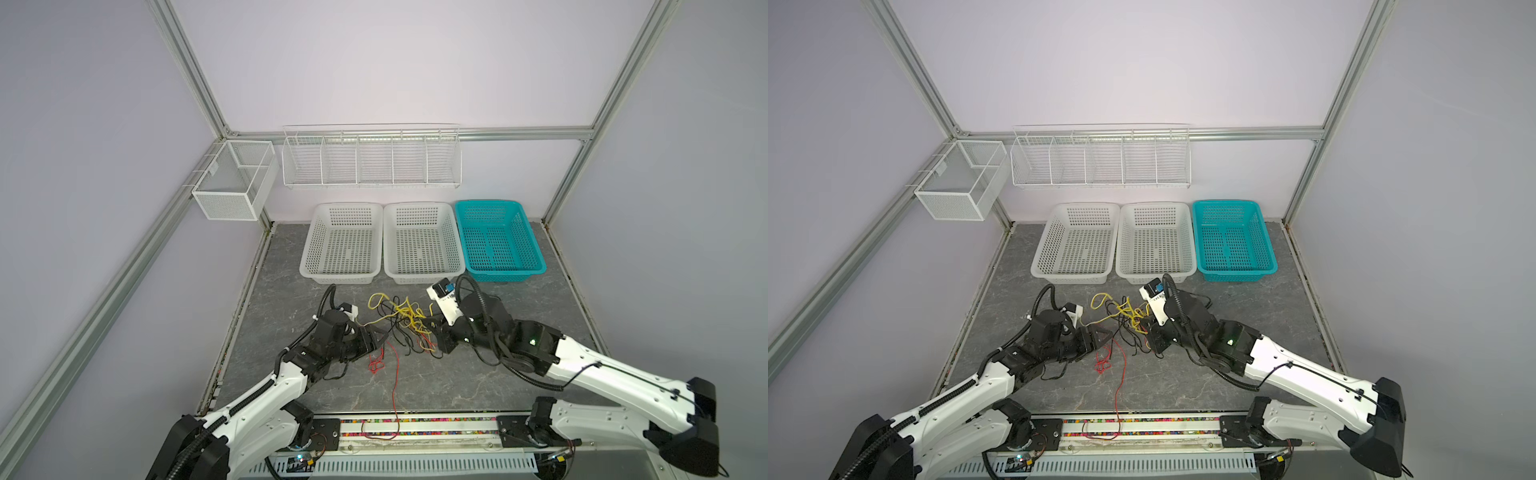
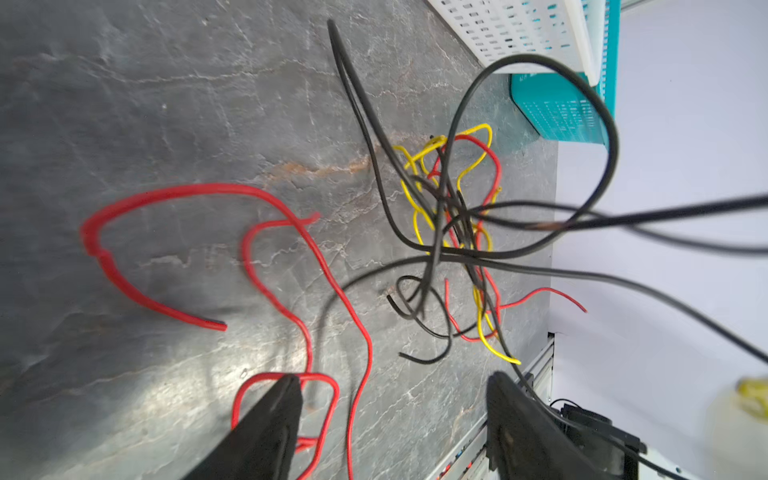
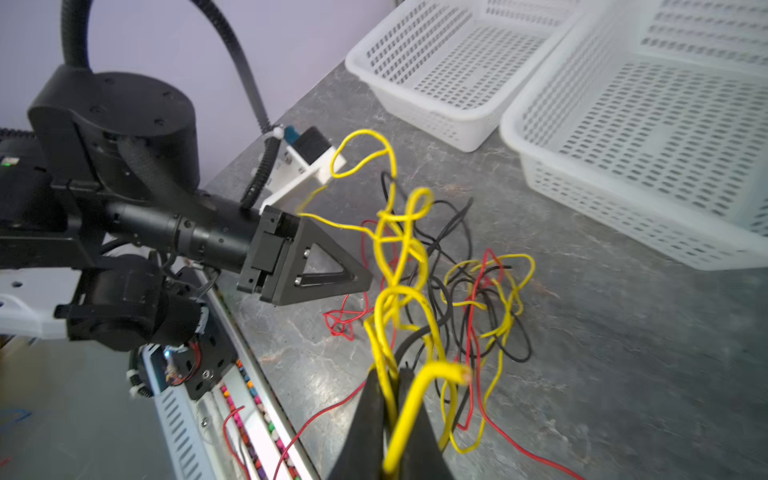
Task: Untangle the cables
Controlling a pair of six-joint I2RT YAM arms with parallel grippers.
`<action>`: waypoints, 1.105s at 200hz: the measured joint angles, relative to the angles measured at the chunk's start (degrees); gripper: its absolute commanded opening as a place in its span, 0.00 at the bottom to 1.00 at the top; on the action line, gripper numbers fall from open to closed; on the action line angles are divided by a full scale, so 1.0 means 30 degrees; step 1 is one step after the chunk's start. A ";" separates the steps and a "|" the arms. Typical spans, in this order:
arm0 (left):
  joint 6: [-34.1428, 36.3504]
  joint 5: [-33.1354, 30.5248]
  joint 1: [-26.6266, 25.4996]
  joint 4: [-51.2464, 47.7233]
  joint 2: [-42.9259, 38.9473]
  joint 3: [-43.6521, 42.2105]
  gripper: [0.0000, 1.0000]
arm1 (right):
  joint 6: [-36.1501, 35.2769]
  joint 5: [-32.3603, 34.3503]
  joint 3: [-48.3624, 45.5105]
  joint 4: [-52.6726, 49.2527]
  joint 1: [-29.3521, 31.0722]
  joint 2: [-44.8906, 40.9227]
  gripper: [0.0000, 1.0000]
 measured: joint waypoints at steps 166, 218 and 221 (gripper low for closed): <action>0.2586 -0.4109 0.0401 -0.5705 -0.2703 0.1698 0.73 | 0.2135 0.0306 -0.1800 -0.1938 0.0554 0.2098 0.48; 0.3300 -0.5319 0.1625 -0.7912 -0.3614 0.3162 0.76 | 0.2361 -0.0219 0.0750 0.0823 0.3497 0.7220 0.48; 0.3300 -0.5428 0.1654 -0.8036 -0.3687 0.3206 0.76 | 0.2361 -0.0313 0.0903 0.1027 0.3636 0.7643 0.48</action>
